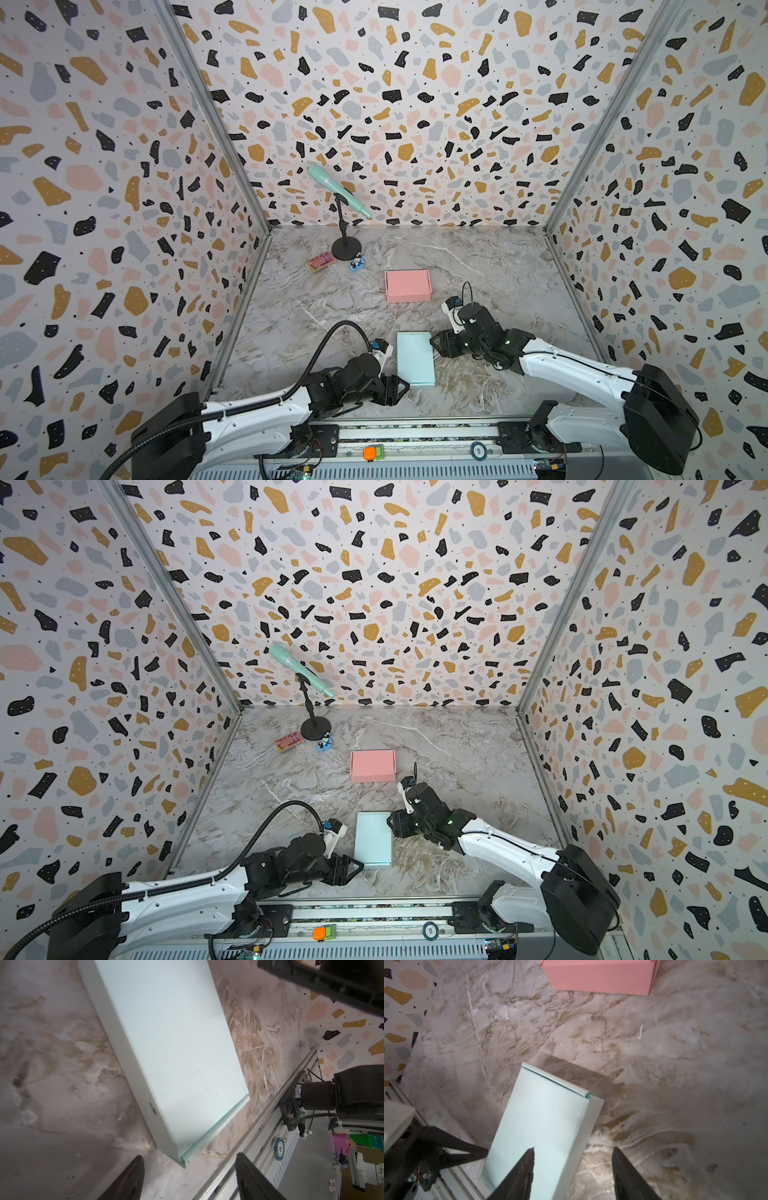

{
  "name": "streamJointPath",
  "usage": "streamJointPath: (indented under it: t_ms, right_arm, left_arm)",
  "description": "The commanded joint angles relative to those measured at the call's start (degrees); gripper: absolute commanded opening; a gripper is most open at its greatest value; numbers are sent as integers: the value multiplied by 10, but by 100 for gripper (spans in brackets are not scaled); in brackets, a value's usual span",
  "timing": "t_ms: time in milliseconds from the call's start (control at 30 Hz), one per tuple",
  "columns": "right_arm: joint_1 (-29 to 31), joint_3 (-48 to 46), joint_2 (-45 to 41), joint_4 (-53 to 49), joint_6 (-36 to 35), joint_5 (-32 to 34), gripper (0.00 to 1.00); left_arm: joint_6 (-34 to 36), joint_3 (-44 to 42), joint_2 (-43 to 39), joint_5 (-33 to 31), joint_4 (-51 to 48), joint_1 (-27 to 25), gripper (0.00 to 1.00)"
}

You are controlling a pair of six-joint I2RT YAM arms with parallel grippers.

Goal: Fold the paper box

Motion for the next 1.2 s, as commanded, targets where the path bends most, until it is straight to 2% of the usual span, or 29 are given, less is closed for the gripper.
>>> streamJointPath:
  t_ms: [0,333,567,833,1167]
  right_arm:
    - [-18,54,40,14,-54,-36,61]
    - [-52,183,187,8,-120,-98,61]
    - [-58,206,243,17,-134,-141,61]
    - [-63,193,269,24,-141,-166,61]
    - [-72,163,254,20,-146,-176,60]
  left_arm:
    - [29,6,-5,36,-3,-18,72]
    - [19,1,26,44,49,-64,73]
    - [6,4,51,22,81,-68,72]
    - [-1,9,63,-3,104,-68,72]
    - [-4,12,81,-28,113,-55,71]
